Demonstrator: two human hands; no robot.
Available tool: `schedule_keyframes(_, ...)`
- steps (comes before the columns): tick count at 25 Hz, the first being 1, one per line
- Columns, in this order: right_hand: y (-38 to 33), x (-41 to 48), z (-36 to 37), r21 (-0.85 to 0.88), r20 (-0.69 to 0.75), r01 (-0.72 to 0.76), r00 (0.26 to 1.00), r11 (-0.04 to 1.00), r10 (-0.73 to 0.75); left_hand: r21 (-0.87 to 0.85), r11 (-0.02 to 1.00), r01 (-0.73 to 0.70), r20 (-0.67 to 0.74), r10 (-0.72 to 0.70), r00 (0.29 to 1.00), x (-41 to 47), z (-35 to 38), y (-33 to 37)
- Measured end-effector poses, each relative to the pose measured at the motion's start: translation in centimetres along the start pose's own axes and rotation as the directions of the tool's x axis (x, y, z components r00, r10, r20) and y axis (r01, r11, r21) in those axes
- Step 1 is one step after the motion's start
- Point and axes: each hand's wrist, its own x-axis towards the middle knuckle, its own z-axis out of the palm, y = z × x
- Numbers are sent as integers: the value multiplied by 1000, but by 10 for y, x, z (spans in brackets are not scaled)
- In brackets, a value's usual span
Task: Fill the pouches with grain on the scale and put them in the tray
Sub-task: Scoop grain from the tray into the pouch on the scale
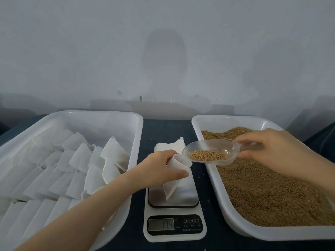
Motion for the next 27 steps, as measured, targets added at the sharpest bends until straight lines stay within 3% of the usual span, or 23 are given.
schedule_keyframes(6,-12,5,0,-201,-72,140,985,970,-157,-10,1000,-16,2,16,1000,0,0,0)
schedule_keyframes(13,-26,21,-7,-379,-61,202,968,903,-242,-1,1000,-2,13,2,1000,0,1,2)
schedule_keyframes(21,-56,33,-17,-606,-27,268,934,749,-355,-28,1000,1,-34,-2,999,-2,-1,4)
schedule_keyframes(27,-73,28,-14,-677,-52,285,902,679,-429,26,999,35,-48,-34,998,-3,-1,7)
